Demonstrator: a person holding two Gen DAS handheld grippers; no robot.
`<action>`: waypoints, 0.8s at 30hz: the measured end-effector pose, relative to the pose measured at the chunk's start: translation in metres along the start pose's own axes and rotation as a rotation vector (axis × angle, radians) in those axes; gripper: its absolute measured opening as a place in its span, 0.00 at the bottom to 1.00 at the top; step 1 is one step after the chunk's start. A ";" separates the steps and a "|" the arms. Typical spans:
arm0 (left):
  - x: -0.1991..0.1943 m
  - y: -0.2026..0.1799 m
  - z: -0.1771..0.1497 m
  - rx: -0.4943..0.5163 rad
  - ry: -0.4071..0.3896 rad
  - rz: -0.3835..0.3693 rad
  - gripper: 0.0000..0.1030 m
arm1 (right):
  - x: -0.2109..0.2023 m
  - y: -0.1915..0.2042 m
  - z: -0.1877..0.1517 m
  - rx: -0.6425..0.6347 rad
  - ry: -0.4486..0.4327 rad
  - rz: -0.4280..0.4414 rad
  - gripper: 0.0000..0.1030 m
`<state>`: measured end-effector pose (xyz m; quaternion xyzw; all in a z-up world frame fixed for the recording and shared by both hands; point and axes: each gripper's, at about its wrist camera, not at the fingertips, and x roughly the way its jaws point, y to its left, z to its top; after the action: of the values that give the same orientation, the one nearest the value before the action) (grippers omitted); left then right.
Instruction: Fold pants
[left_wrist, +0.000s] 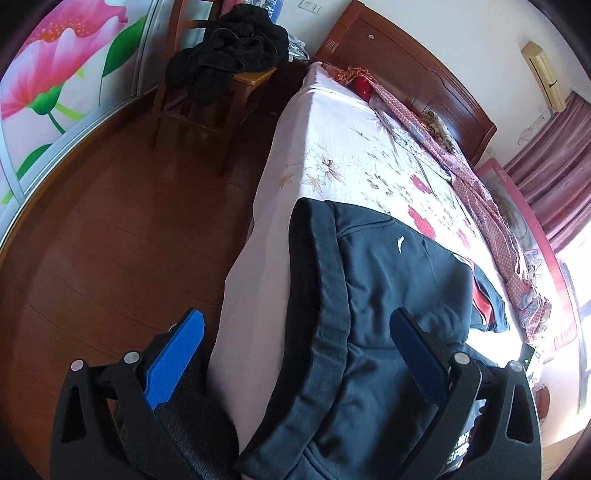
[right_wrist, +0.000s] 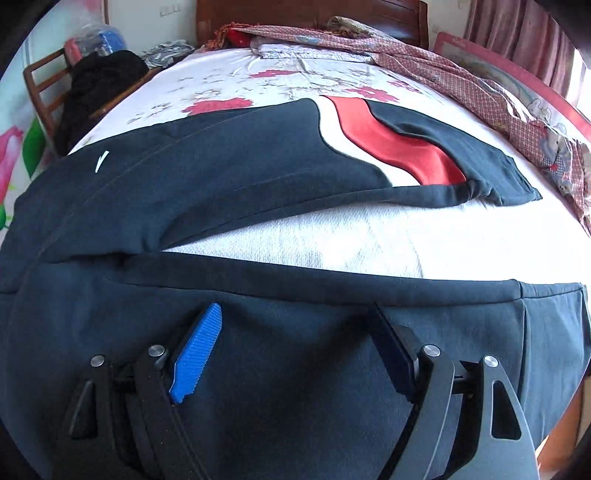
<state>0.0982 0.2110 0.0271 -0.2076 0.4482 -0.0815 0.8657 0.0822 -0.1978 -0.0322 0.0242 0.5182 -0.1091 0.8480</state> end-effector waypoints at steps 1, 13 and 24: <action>0.008 0.000 0.005 0.021 0.004 -0.005 0.98 | -0.006 -0.001 0.000 0.024 0.000 0.012 0.71; 0.116 -0.007 0.078 0.474 0.076 -0.208 0.97 | -0.011 0.010 -0.018 0.057 0.046 0.047 0.71; 0.162 0.000 0.094 0.392 0.166 -0.430 0.72 | -0.007 0.015 -0.015 0.047 0.089 0.016 0.72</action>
<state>0.2691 0.1850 -0.0455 -0.1190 0.4390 -0.3645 0.8126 0.0694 -0.1797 -0.0341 0.0529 0.5524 -0.1132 0.8241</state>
